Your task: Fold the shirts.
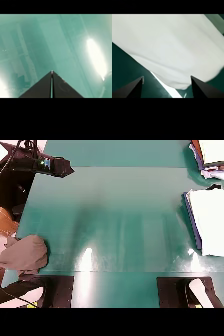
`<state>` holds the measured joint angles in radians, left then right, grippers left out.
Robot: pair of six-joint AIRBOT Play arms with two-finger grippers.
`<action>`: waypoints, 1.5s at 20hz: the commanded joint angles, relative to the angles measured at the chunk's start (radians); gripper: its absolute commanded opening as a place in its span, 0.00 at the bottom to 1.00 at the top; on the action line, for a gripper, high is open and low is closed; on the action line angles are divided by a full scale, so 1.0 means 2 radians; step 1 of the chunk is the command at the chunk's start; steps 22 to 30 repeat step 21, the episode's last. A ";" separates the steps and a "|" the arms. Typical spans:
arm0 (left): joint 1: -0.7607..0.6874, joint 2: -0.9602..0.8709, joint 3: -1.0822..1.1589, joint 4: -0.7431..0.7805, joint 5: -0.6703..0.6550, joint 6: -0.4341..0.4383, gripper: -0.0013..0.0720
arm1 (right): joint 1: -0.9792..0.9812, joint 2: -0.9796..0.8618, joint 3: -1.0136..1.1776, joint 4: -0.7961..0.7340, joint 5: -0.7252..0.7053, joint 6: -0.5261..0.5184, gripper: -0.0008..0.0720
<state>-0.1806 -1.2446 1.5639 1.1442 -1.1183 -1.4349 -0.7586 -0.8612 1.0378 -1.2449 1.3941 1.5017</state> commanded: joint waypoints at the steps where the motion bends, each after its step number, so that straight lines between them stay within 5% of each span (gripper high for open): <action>1: 0.000 0.000 0.000 0.000 0.002 0.002 0.05 | 0.031 0.003 0.023 0.075 -0.046 -0.002 0.92; 7: 0.000 0.000 0.000 0.000 0.008 0.001 0.05 | 0.249 -0.060 0.099 0.099 -0.062 -0.002 0.90; 10: 0.000 0.000 0.000 0.000 0.017 0.001 0.05 | 0.353 -0.103 0.131 0.098 -0.062 -0.023 0.56; 13: 0.000 0.000 0.000 0.000 0.019 0.001 0.05 | 0.423 -0.134 0.159 0.097 -0.063 -0.032 0.03; 30: 0.000 0.000 0.000 0.000 0.019 0.001 0.05 | 0.449 -0.149 0.178 0.098 -0.063 -0.032 0.04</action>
